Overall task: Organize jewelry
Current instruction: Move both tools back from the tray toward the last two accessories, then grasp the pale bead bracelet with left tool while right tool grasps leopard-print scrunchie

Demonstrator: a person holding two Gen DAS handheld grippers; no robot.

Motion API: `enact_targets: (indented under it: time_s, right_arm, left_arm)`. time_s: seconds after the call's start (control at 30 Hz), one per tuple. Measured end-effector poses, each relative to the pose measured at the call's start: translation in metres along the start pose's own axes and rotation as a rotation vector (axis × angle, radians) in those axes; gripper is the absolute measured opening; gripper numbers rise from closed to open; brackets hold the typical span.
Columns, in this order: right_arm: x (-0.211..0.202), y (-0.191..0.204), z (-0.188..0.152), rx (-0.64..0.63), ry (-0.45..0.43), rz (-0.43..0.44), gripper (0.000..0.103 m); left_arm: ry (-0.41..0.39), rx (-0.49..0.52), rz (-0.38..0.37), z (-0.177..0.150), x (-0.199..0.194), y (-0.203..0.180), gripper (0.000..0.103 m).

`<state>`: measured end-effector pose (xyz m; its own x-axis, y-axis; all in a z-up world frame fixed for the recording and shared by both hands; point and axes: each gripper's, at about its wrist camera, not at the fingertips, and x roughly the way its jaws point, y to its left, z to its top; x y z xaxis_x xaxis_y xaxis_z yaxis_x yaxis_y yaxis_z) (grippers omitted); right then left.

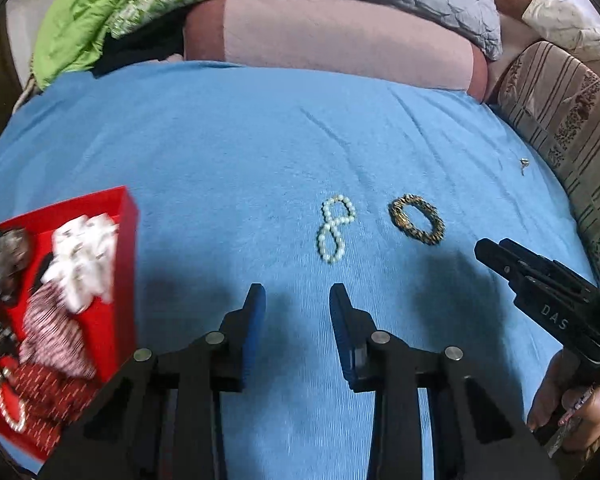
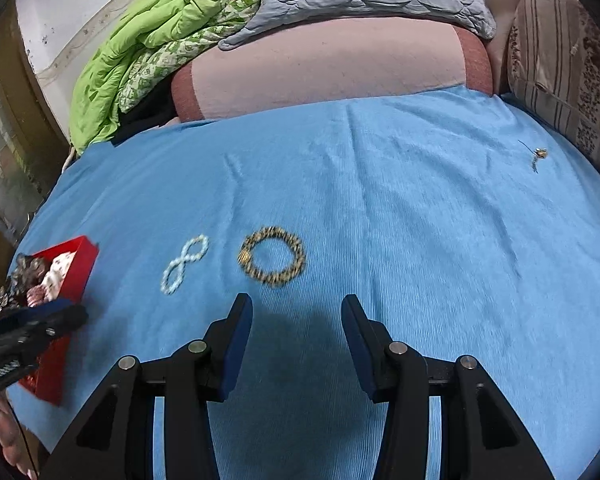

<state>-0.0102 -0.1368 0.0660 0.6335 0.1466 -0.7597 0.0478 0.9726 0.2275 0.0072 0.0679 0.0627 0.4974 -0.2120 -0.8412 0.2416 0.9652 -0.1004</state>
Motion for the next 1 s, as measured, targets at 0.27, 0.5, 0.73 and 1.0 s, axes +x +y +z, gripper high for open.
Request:
enact_targets:
  time_s: [0.27, 0.5, 0.73, 1.0]
  right_arm:
    - [0.038, -0.008, 0.018, 0.019, 0.040, 0.011, 0.050]
    - [0.061, -0.008, 0.021, 0.016, 0.074, 0.003, 0.050]
    - [0.069, -0.002, 0.023, -0.012, 0.064, -0.018, 0.050]
    - [0.078, 0.009, 0.021, -0.071, 0.062, -0.083, 0.050]
  left_arm:
    - [0.021, -0.003, -0.033, 0.023, 0.041, -0.002, 0.032]
    - [0.047, 0.040, -0.039, 0.029, 0.071, -0.010, 0.032]
    - [0.021, 0.043, -0.054, 0.033, 0.077, -0.012, 0.032]
    - [-0.018, 0.101, 0.008, 0.028, 0.081, -0.026, 0.025]
